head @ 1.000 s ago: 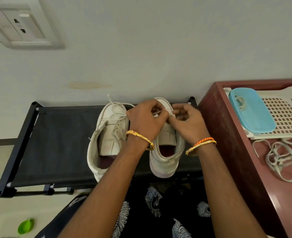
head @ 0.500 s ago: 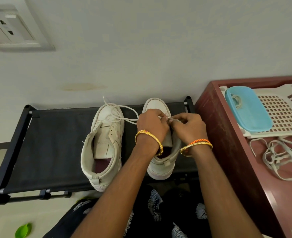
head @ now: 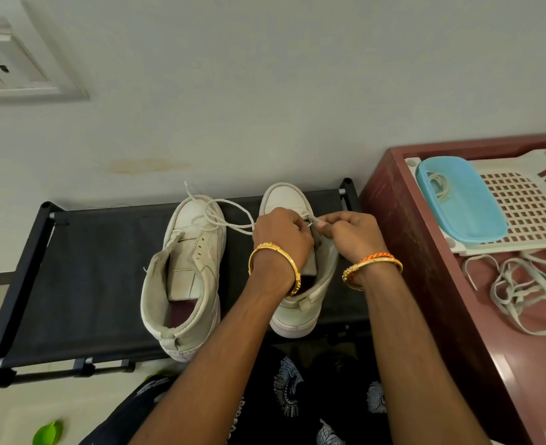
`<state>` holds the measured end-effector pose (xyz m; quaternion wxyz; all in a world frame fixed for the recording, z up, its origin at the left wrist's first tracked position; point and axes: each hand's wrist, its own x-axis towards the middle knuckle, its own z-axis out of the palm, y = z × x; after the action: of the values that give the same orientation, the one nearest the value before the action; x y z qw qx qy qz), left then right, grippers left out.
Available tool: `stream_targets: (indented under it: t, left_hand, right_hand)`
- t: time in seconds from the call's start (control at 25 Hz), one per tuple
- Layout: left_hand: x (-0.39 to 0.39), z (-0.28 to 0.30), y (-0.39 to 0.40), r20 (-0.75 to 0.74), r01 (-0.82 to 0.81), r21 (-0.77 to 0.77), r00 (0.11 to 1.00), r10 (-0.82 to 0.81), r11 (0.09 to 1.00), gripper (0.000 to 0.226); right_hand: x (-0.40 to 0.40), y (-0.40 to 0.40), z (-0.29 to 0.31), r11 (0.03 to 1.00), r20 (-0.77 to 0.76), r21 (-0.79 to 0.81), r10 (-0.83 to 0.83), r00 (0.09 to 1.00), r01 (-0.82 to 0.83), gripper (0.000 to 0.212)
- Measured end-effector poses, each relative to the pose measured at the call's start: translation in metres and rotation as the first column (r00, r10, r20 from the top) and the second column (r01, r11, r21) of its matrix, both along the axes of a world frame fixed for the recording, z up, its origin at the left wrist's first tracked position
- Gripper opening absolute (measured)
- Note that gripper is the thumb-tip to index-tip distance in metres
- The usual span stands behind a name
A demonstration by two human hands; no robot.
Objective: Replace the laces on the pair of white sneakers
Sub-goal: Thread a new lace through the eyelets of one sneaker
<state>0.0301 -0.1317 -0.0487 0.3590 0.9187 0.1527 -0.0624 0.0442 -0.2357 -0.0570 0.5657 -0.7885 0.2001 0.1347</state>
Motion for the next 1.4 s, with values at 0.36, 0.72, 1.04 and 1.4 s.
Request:
stream_targets:
  t: [0.36,0.72,1.04,1.4]
  left_hand:
    - [-0.001,0.000,0.002,0.073,0.048,0.038,0.996,-0.050,0.998,0.025]
    - [0.001,-0.001,0.003,0.118,0.032,0.120,0.992,-0.047,0.992,0.024]
    - [0.001,0.001,0.004,-0.003,-0.049,0.077,0.999,0.049,0.996,0.020]
    - [0.004,-0.001,0.005,-0.121,-0.033,-0.009,0.992,0.031,0.999,0.019]
  right_hand:
    - [0.000,-0.002,0.000,0.996,0.049,-0.029,0.083,0.995,-0.082,0.016]
    - [-0.001,-0.004,0.000,0.990,0.061,0.044,0.130,0.990,-0.133,0.021]
    - [0.002,-0.004,-0.008,0.989,0.067,0.088,0.112,0.991,-0.118,0.025]
    - [0.001,-0.006,-0.009,0.988,0.071,0.087,0.121,0.990,-0.127,0.016]
